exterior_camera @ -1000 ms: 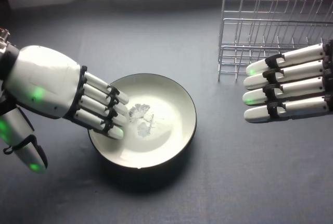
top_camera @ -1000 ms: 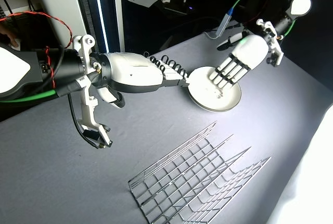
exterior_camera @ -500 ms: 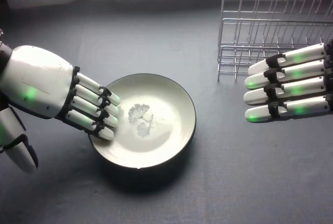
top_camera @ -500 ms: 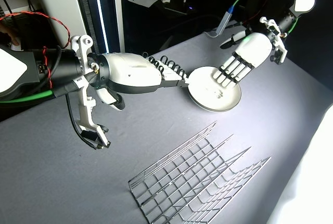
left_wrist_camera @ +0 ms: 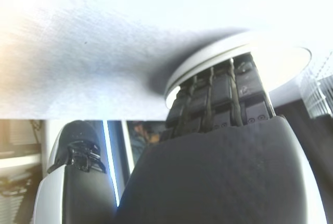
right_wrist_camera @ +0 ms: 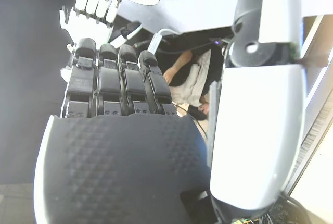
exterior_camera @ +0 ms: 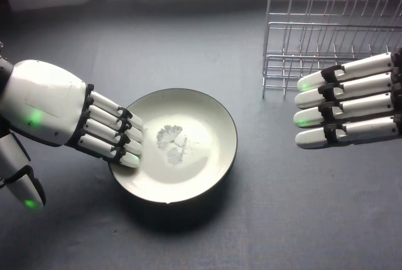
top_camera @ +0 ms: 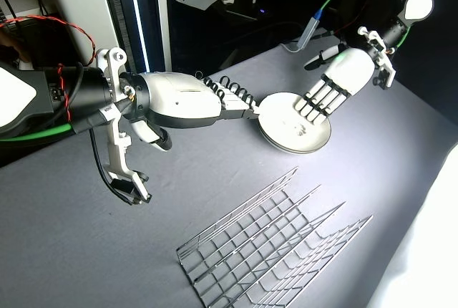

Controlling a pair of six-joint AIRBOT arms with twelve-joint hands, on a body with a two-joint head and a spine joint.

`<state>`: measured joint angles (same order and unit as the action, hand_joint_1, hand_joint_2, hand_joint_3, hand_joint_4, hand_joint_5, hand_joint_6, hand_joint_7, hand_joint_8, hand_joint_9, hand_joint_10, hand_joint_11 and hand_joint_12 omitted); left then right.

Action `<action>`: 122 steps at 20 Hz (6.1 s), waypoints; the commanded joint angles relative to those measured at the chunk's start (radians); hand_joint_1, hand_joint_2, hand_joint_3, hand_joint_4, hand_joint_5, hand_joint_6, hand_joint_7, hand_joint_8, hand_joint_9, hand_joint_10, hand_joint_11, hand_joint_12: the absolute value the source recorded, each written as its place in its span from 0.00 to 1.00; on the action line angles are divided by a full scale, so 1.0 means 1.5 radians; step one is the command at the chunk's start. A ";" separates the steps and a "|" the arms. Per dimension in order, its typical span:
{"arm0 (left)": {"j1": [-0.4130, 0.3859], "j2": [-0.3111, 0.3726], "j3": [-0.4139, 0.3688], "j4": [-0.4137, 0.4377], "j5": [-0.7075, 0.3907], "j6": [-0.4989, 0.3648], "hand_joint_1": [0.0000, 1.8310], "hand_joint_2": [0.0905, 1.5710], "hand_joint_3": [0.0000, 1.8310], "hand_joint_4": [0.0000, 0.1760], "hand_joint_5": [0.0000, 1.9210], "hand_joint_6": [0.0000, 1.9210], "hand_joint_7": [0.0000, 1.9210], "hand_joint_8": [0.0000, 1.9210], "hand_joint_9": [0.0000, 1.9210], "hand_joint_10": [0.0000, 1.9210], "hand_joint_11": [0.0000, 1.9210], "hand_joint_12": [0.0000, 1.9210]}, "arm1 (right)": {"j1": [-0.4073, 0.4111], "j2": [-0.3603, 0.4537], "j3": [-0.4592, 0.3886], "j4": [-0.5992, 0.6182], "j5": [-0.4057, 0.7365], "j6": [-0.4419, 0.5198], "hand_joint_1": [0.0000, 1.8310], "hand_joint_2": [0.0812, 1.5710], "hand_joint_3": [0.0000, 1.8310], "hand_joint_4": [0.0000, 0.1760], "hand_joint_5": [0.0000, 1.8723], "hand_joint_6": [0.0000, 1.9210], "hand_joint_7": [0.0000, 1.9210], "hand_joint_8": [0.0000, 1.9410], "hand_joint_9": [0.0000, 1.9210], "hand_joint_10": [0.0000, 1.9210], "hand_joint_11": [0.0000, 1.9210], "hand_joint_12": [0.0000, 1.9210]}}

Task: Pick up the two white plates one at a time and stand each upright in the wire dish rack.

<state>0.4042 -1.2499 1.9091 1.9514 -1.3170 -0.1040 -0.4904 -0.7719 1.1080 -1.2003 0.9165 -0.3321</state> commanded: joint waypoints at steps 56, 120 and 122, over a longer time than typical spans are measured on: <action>0.031 -0.079 -0.055 -0.089 0.073 0.007 0.00 0.66 0.00 0.00 0.01 0.00 0.00 0.00 0.00 0.00 0.00 0.00 | 0.042 -0.324 0.187 0.064 -0.156 -0.001 0.64 0.48 0.00 0.00 0.00 0.00 0.00 0.00 0.00 0.00 0.00 0.17; -0.141 0.270 -0.217 -0.155 0.095 -0.149 0.00 0.67 0.00 0.00 0.05 0.00 0.02 0.00 0.00 0.00 0.00 0.00 | 0.267 -0.124 -0.076 0.715 -0.292 0.033 0.76 0.64 0.00 0.00 0.55 0.42 0.58 0.35 0.59 0.47 0.50 0.51; -0.148 0.262 -0.218 -0.157 0.096 -0.149 0.00 0.67 0.00 0.00 0.05 0.00 0.02 0.00 0.00 0.00 0.00 0.00 | 0.277 -0.123 -0.066 0.761 -0.309 0.033 0.76 0.65 0.00 0.00 0.55 0.41 0.57 0.38 0.60 0.47 0.48 0.51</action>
<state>0.1917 -0.8661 1.5814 1.7977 -1.1641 -0.3233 -0.0956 -0.9638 1.0088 -0.0856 0.3218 -0.2974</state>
